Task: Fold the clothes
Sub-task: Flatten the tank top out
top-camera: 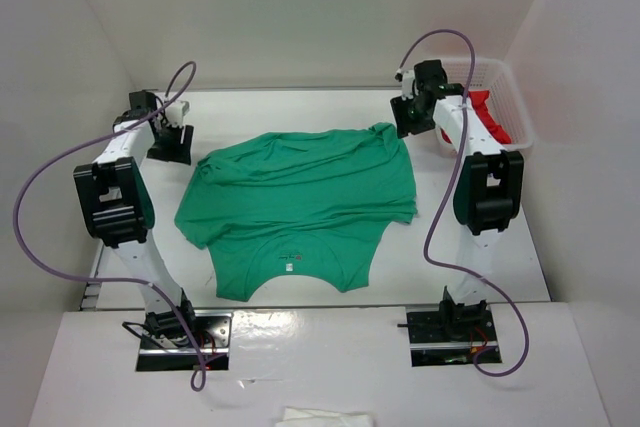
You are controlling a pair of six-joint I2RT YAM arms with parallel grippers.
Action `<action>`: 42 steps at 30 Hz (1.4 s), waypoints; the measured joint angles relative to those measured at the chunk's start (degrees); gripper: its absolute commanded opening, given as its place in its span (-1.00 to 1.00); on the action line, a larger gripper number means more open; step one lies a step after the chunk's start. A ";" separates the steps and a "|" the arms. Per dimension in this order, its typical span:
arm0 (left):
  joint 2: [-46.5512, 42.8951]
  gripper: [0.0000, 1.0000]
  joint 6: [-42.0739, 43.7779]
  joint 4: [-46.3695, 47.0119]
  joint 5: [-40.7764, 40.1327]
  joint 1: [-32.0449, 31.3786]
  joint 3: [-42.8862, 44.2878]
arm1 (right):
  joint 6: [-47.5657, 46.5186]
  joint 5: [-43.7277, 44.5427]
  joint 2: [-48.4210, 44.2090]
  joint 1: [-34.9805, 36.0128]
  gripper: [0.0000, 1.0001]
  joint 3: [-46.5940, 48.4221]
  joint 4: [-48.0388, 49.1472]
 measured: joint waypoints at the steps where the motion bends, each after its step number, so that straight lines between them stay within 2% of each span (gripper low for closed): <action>1: 0.00 0.43 0.15 0.15 0.59 -0.17 -0.13 | -0.02 -0.35 0.00 0.15 0.09 0.00 0.00; 7: 0.00 0.41 1.99 0.39 3.26 -0.81 -0.28 | -0.02 -1.57 0.00 0.63 0.09 0.00 -0.02; 27: 3.15 0.28 5.35 0.04 4.55 -3.15 0.39 | 0.22 -2.75 0.00 0.63 0.06 0.00 -0.04; 42: 4.15 0.23 5.81 -0.24 5.11 -4.81 5.14 | 0.26 -3.58 0.00 0.63 0.06 0.00 -0.04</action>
